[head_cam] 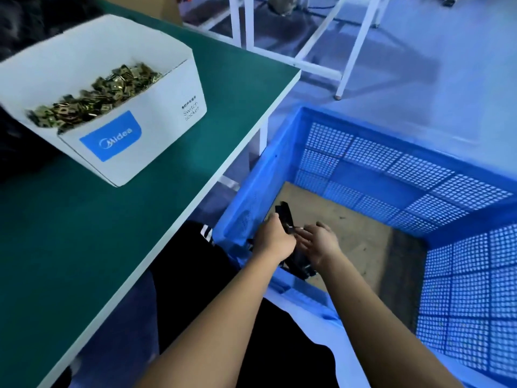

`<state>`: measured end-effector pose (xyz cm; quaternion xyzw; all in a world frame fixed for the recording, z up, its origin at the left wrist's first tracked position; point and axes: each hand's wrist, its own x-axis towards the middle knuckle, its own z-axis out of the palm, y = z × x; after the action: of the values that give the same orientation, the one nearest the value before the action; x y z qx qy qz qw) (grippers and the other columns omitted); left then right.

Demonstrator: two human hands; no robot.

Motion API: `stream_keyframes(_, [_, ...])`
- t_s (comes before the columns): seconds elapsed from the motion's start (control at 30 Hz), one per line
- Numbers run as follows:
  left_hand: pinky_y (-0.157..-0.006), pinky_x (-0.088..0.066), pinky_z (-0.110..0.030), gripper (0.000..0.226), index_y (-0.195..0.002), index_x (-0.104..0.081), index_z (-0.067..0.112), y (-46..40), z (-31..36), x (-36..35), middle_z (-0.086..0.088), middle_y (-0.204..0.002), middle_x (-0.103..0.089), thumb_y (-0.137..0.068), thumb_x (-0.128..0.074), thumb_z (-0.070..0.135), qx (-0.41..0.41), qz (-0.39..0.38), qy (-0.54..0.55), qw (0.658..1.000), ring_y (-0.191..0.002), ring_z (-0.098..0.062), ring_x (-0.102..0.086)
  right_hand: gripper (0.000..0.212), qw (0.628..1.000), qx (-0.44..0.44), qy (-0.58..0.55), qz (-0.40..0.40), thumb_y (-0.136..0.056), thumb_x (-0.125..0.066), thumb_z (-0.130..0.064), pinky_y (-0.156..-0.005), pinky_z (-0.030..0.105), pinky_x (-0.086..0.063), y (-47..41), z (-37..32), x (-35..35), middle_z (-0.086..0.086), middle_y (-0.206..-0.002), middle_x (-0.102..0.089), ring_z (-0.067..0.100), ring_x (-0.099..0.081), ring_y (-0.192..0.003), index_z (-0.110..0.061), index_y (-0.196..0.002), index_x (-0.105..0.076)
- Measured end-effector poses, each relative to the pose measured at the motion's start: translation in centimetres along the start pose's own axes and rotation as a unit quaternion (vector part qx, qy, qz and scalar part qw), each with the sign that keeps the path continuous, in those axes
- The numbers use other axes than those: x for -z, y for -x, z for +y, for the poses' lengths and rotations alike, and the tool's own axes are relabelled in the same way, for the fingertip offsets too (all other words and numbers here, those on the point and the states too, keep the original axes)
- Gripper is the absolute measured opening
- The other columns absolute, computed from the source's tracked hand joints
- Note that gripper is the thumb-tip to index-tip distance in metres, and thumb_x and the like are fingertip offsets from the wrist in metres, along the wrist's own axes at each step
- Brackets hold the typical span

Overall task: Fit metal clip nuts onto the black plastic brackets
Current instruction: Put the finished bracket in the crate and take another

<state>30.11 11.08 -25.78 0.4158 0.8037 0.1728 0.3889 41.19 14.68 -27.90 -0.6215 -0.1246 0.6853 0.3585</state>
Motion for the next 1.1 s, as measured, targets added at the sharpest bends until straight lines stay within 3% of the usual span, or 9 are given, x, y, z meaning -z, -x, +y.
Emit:
stream_keyframes(0.1, [-0.098, -0.053, -0.04, 0.035, -0.125, -0.062, 0.015, 1.4, 2.4, 3.5, -0.006, -0.122, -0.069, -0.09, -0.067, 0.017, -0.058, 0.056, 0.016, 0.997, -0.116, -0.029, -0.064, 0.041, 0.997, 0.064, 0.035, 0.023, -0.097, -0.05, 0.009, -0.047, 0.026, -0.037, 1.6, -1.4, -2.0, 0.015, -0.074, -0.056, 0.02, -0.047, -0.053, -0.007, -0.135, -0.047])
stream_keyframes(0.17, [-0.098, -0.054, -0.037, 0.025, -0.116, -0.07, 0.016, 3.4, 5.1, 6.7, 0.001, -0.115, -0.073, -0.092, -0.066, 0.012, -0.165, 0.099, 0.078, 0.978, -0.107, -0.018, -0.069, 0.024, 0.983, 0.157, 0.08, 0.041, -0.093, -0.059, 0.005, -0.049, 0.026, -0.047, 3.4, -3.3, -3.6, 0.013, -0.074, -0.064, 0.016, -0.057, -0.053, 0.0, -0.116, -0.06])
stream_keyframes(0.33, [-0.074, -0.056, -0.032, 0.011, -0.093, -0.071, 0.011, 10.2, 9.1, 17.1, 0.004, -0.089, -0.072, -0.086, -0.065, 0.004, -0.471, 0.271, 0.153, 0.825, -0.082, -0.013, -0.067, 0.01, 0.866, 0.479, 0.144, -0.006, -0.089, -0.063, -0.019, -0.071, 0.037, -0.051, 11.1, -8.7, -9.6, 0.007, -0.083, -0.071, 0.013, -0.061, -0.074, -0.011, -0.092, -0.068])
stream_keyframes(0.43, [-0.062, -0.051, -0.024, 0.011, -0.09, -0.071, 0.007, 13.1, 6.9, 23.1, 0.003, -0.084, -0.071, -0.087, -0.064, -0.002, -0.47, 0.37, 0.204, 0.775, -0.071, -0.011, -0.064, 0.015, 0.781, 0.605, 0.139, -0.073, -0.091, -0.059, -0.012, -0.065, 0.038, -0.054, 17.2, -9.5, -14.4, -0.003, -0.076, -0.068, 0.012, -0.064, -0.067, -0.026, -0.092, -0.065])
stream_keyframes(0.6, [-0.064, -0.049, -0.023, 0.01, -0.088, -0.07, 0.011, 15.7, -2.2, 30.5, 0.009, -0.079, -0.068, -0.087, -0.064, 0.004, -0.301, 0.603, 0.224, 0.704, -0.068, -0.009, -0.062, 0.021, 0.659, 0.695, 0.145, -0.247, -0.094, -0.059, -0.009, -0.064, 0.04, -0.056, 26.2, -4.4, -22.8, -0.008, -0.082, -0.068, 0.018, -0.068, -0.07, -0.029, -0.097, -0.064])
stream_keyframes(0.7, [-0.071, -0.05, -0.029, 0.007, -0.093, -0.064, 0.019, 16.2, -8.7, 33.5, 0.008, -0.088, -0.065, -0.086, -0.062, 0.017, -0.104, 0.658, 0.15, 0.73, -0.078, -0.012, -0.062, 0.01, 0.597, 0.696, 0.21, -0.34, -0.091, -0.06, -0.01, -0.065, 0.034, -0.053, 29.5, 0.5, -27.6, -0.008, -0.077, -0.067, 0.011, -0.064, -0.068, -0.017, -0.095, -0.066])
stream_keyframes(0.83, [-0.075, -0.037, -0.032, 0.027, -0.113, -0.063, 0.017, 15.6, -14.4, 35.7, -0.006, -0.112, -0.063, -0.094, -0.065, 0.036, 0.061, 0.552, 0.045, 0.83, -0.099, -0.027, -0.059, 0.016, 0.526, 0.655, 0.434, -0.326, -0.097, -0.061, -0.028, -0.077, 0.036, -0.051, 29.9, 5.7, -32.5, -0.002, -0.096, -0.069, 0.019, -0.065, -0.087, -0.021, -0.11, -0.065])
stream_keyframes(1.0, [-0.049, -0.029, -0.024, 0.029, -0.069, -0.055, 0.026, 14.8, -15.5, 36.5, 0.007, -0.066, -0.056, -0.096, -0.057, 0.036, 0.048, 0.51, 0.039, 0.858, -0.06, -0.017, -0.052, 0.021, 0.605, 0.591, 0.436, -0.308, -0.1, -0.056, -0.04, -0.072, 0.029, -0.045, 28.3, 8.0, -35.2, -0.008, -0.086, -0.07, 0.015, -0.064, -0.083, -0.024, -0.095, -0.069])
stream_keyframes(1.1, [-0.054, -0.039, -0.02, 0.021, -0.077, -0.065, 0.023, 14.6, -16.0, 36.6, 0.006, -0.073, -0.065, -0.096, -0.059, 0.022, -0.015, 0.513, 0.1, 0.852, -0.07, -0.016, -0.062, 0.011, 0.62, 0.579, 0.412, -0.333, -0.093, -0.069, -0.029, -0.071, 0.017, -0.045, 28.1, 7.6, -35.9, -0.015, -0.078, -0.069, 0.005, -0.063, -0.075, -0.024, -0.086, -0.075])
